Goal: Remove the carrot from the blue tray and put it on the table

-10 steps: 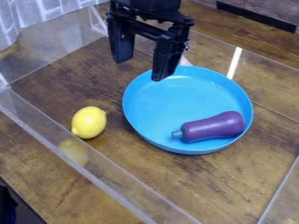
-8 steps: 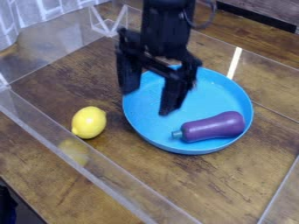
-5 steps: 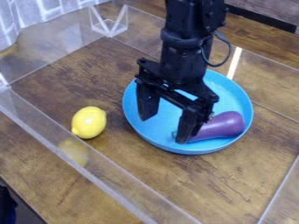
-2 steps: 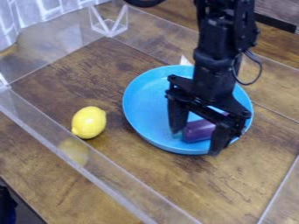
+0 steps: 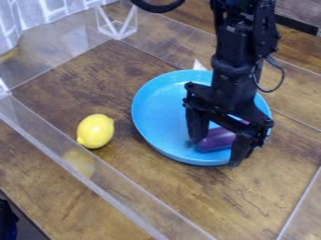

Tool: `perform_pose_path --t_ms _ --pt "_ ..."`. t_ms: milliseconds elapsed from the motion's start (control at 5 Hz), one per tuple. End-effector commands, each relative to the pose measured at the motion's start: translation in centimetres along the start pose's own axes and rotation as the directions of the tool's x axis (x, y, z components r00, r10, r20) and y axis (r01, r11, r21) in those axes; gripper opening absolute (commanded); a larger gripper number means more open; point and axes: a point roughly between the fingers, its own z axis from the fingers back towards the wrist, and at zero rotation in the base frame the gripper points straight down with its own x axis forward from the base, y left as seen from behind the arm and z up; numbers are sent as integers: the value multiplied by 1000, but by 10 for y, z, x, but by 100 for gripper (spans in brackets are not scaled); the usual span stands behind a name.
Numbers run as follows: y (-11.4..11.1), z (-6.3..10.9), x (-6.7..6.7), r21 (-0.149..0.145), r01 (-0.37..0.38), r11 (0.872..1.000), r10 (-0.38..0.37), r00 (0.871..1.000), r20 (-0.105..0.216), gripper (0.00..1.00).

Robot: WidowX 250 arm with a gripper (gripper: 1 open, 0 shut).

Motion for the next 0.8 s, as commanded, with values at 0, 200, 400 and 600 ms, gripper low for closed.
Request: perform_pose_path --t_ms 0,200,400,600 --pt "15 37 16 -7 -29 1000 30 993 114 100" --pt "25 38 22 -11 -40 999 42 991 128 100" --pt "37 33 24 -13 -12 1000 14 991 136 100" --pt "47 29 25 -10 13 1000 -12 991 130 100"
